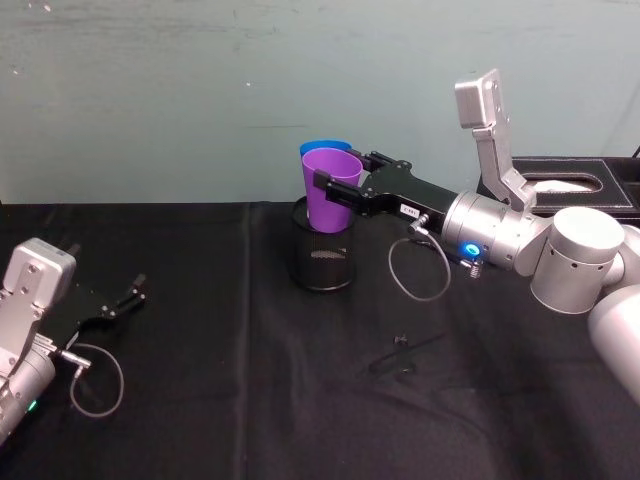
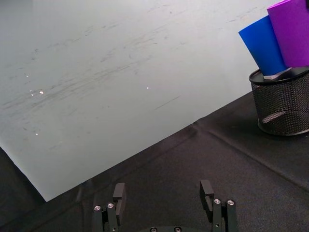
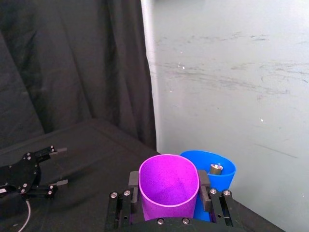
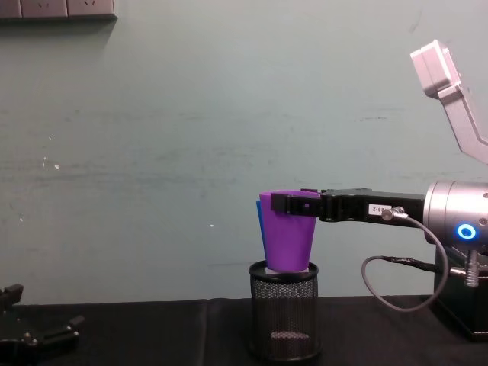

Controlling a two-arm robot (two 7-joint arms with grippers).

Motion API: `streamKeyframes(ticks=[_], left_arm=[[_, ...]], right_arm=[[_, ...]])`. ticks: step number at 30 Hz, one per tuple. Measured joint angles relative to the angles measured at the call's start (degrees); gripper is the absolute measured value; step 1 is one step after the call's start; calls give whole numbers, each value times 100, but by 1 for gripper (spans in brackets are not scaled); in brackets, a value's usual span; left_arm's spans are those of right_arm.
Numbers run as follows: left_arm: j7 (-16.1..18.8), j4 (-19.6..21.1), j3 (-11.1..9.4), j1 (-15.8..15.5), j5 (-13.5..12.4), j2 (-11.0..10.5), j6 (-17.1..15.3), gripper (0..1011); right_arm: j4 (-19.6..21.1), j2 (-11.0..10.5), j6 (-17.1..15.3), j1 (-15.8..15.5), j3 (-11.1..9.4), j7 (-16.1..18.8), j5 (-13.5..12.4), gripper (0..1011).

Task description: Pick up one cup with a gripper and tap it against the other cup.

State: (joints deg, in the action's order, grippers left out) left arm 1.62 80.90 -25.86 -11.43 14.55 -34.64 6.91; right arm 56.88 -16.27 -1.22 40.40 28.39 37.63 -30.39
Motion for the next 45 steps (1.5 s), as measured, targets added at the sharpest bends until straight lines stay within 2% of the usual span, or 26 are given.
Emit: streamKeyframes(ticks=[45], left_arm=[[0,0,0,0,0,0,0,1000]], right_arm=[[5,0,0,0,1,-5,0,724]])
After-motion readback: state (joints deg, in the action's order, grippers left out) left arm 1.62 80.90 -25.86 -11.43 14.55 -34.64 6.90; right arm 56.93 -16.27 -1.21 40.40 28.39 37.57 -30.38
